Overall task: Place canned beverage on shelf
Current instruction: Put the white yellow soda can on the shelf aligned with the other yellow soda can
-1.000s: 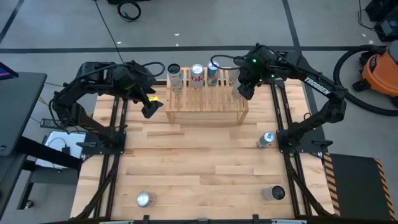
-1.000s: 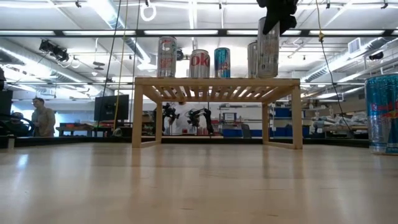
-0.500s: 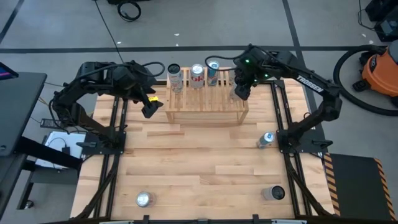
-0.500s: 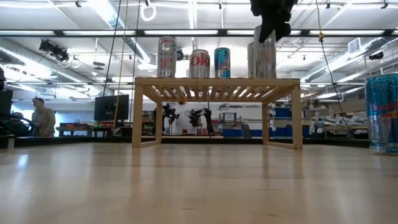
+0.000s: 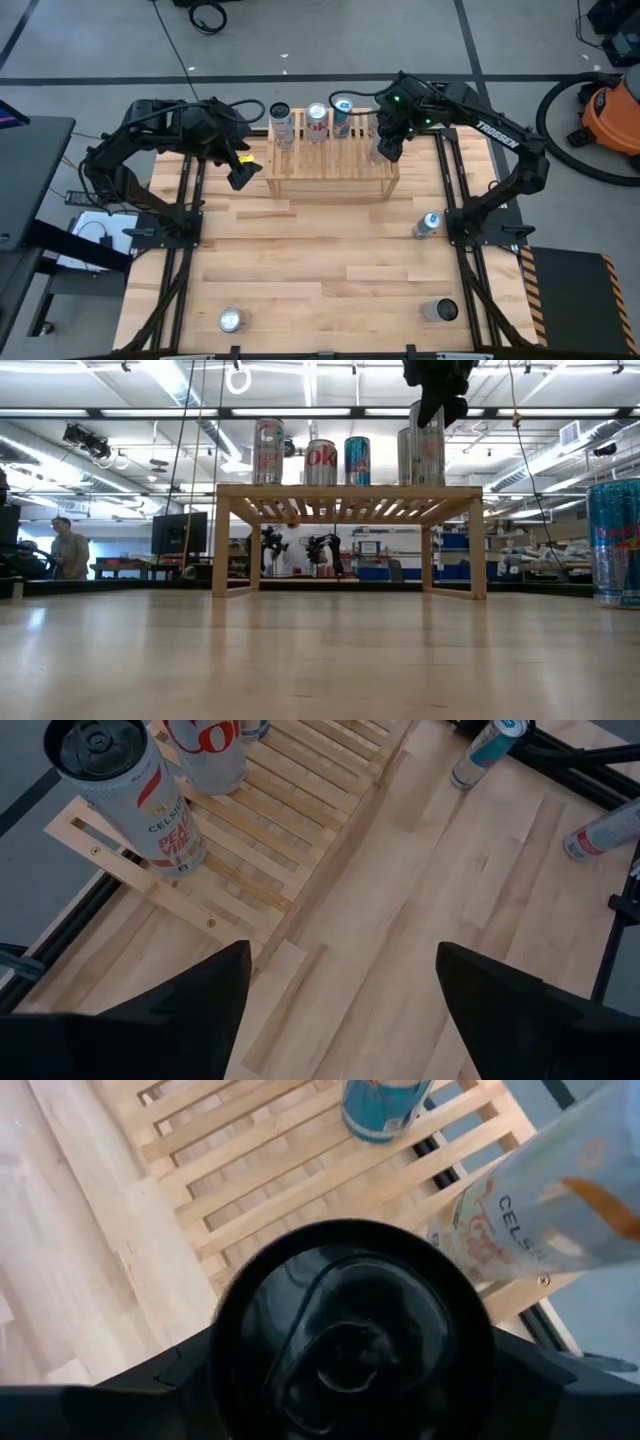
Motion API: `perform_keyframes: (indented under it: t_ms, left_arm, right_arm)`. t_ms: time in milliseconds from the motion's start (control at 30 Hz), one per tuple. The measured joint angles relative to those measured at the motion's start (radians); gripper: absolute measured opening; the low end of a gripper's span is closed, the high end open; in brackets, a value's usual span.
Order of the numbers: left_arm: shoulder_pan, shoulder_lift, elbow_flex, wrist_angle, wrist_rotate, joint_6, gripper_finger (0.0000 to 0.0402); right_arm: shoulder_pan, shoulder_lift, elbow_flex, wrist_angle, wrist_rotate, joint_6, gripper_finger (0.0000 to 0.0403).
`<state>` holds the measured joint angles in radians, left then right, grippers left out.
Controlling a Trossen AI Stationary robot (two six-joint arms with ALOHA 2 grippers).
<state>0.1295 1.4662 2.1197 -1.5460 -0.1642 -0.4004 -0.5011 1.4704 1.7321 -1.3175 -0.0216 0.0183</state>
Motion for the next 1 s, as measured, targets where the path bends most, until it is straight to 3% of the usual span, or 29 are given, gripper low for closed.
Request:
perform_keyframes:
  t_ms: [400,1000]
  left_arm:
    - [0.000,0.000,0.000,0.000,0.000,0.004,0.0321]
    - [0.000,0.000,0.000,0.000,0.000,0.000,0.0321]
  right_arm:
    - [0.000,0.000,0.000,0.000,0.000,-0.051,0.0342]
    - [0.000,0.000,0.000,-0.001,0.022,-0.083,0.0346]
